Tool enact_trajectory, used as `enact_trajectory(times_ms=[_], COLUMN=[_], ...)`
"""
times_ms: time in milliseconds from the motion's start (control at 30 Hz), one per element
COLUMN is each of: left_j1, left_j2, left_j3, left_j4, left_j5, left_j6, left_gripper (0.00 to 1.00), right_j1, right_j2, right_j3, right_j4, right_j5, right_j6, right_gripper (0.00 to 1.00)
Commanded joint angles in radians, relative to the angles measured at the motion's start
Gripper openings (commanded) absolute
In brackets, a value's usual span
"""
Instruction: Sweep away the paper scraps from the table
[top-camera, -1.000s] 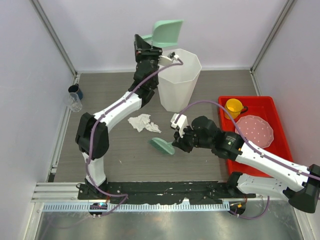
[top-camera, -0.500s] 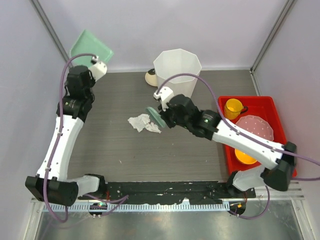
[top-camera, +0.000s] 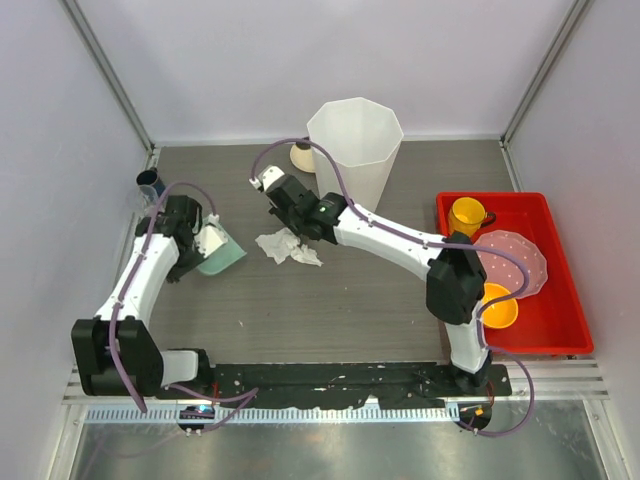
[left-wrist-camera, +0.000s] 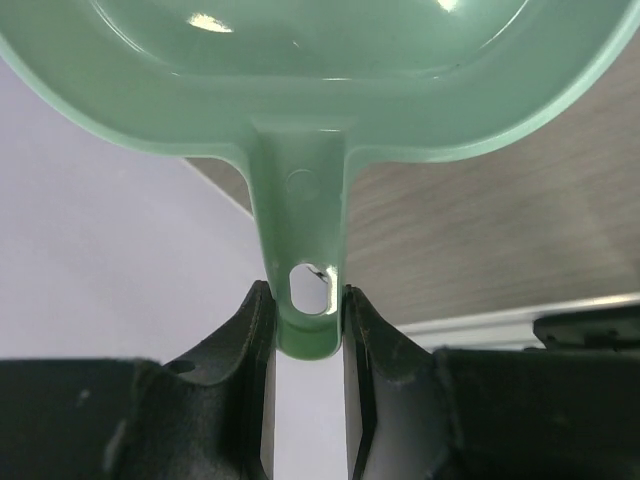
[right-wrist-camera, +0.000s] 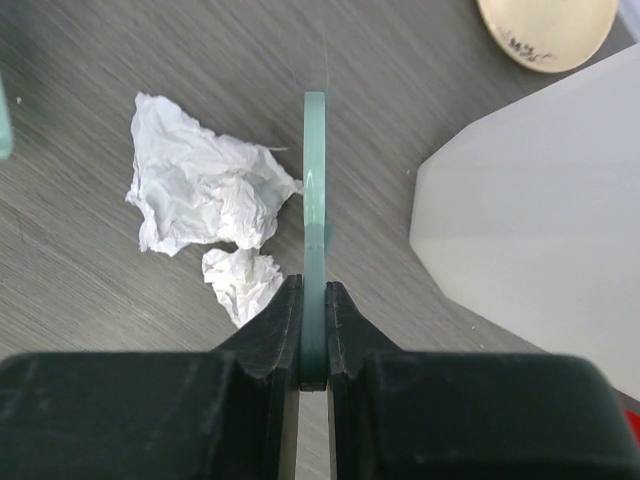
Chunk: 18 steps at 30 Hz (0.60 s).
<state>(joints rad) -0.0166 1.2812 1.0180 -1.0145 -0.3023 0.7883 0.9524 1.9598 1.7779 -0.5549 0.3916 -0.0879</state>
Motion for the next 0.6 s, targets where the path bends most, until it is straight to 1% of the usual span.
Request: enact_trajectory(times_ms=[0, 33, 100, 133, 200, 233, 367, 467, 500, 567], left_j1=[-0.003, -0.012, -0.028, -0.054, -0.088, -0.121, -0.152, -0.155, -0.157, -0.160], left_j2=[0.018, 0.030, 0.047, 0.053, 0.085, 0.098, 0.164, 0.233, 0.257, 0.279], left_j3=[-0.039, -0.050, -0.065, -0.082, -0.101, -0.110, -0.085, -0.046, -0.042, -0.039], left_j4=[-0.156, -0.170, -0.200, -0.203, -0.202, -0.197, -0.162, -0.145, -0.138, -0.119], left_j5=[0.048, 0.049, 0.051, 0.042, 0.007, -0.006, -0.006, 0.018, 0.022, 0.034], left_j6=[0.084, 0.091, 0.112, 0.114, 0.108, 0.101, 0.083, 0.052, 0.049, 0.042], left_gripper=[0.00, 0.00, 0.00, 0.00, 0.00, 0.00, 0.00, 0.00, 0.00, 0.00], right_j1=[-0.001, -0.001, -0.001, -0.001, -0.001, -0.001, -0.001, 0.006, 0.008, 0.009], right_j2=[0.001, 0.005, 0.022, 0.030, 0.047, 0.060, 0.077, 0.074, 0.073, 0.071], right_j3=[0.072, 0.072, 0.077, 0.083, 0.107, 0.115, 0.133, 0.130, 0.129, 0.129], right_j4=[-0.027, -0.016, -0.005, -0.004, -0.007, -0.010, 0.001, 0.056, 0.076, 0.124], right_j5=[-0.020, -0.058, -0.088, -0.103, -0.141, -0.151, -0.204, -0.338, -0.421, -0.479], right_j6=[0.048, 0.059, 0.074, 0.086, 0.115, 0.126, 0.161, 0.221, 0.241, 0.275], right_gripper=[0.01, 0.01, 0.01, 0.01, 0.01, 0.01, 0.01, 0.01, 0.01, 0.01])
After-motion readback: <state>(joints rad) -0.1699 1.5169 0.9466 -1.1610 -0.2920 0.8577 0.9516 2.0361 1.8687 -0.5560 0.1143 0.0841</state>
